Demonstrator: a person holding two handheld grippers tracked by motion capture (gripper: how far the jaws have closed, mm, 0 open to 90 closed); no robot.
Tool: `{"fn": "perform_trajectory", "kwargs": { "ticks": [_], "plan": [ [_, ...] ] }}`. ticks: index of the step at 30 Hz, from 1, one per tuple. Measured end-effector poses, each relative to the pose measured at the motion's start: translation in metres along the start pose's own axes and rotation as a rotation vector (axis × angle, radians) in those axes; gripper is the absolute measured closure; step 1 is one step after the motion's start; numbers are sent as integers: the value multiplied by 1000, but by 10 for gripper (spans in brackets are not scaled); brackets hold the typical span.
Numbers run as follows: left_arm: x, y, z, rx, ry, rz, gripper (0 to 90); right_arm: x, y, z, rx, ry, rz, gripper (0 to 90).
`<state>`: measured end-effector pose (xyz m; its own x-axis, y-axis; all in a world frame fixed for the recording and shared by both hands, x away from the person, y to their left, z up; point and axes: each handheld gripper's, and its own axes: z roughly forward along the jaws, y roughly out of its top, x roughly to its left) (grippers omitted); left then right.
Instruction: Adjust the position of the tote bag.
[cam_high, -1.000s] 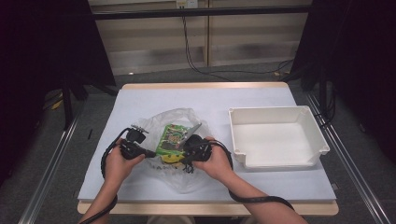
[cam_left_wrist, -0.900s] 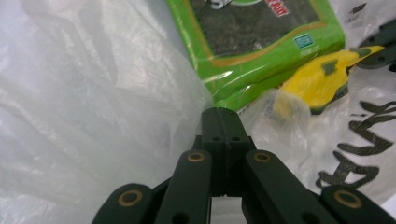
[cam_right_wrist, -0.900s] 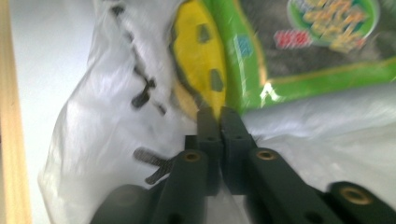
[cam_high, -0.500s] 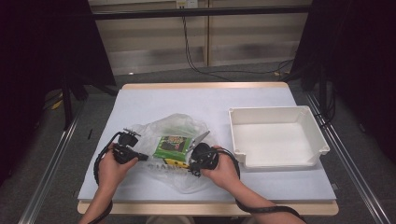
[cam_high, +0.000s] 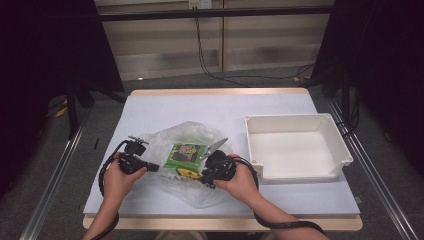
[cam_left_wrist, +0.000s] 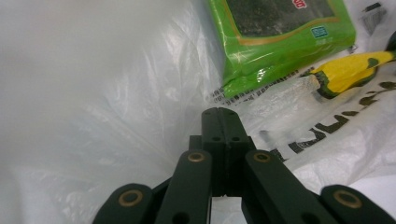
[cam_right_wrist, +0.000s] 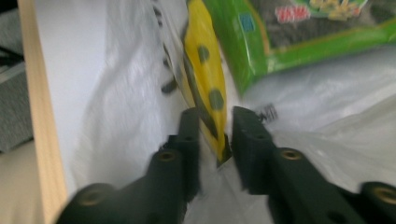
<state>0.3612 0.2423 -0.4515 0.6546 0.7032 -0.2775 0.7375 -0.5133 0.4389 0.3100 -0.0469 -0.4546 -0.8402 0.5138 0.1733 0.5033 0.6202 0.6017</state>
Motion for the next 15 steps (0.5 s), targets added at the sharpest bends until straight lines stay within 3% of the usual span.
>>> {"fn": "perform_trajectory", "kwargs": {
  "ticks": [1,3,5,6,8,9,10,11,12,14,15],
  "plan": [
    [0,1,0,1,-14,7,900,1,2,-1,-15,-1,8,613],
    [-3,3,1,-4,-23,3,900,3,6,0,-27,-26,-30,589],
    [-4,5,1,-29,-29,-12,900,4,10,3,-33,-15,-35,589],
    [-3,6,-1,-23,-38,6,900,5,12,6,-25,-16,-41,595],
    [-3,9,-3,-40,-33,18,900,6,12,11,-4,-18,-50,672],
    [-6,11,-4,-64,-40,-1,900,6,12,15,7,-5,-59,705],
    [-5,12,-7,-58,-21,27,900,6,10,16,18,10,-66,768],
    [-7,14,-8,-76,-21,27,900,6,9,18,26,20,-75,812],
    [-8,16,-8,-89,-27,17,900,6,8,18,30,34,-78,845],
    [-7,20,-10,-84,-11,49,900,7,6,18,38,57,-91,890],
    [-8,22,-9,-92,-14,37,900,8,5,18,44,66,-99,895]
  ]
}}
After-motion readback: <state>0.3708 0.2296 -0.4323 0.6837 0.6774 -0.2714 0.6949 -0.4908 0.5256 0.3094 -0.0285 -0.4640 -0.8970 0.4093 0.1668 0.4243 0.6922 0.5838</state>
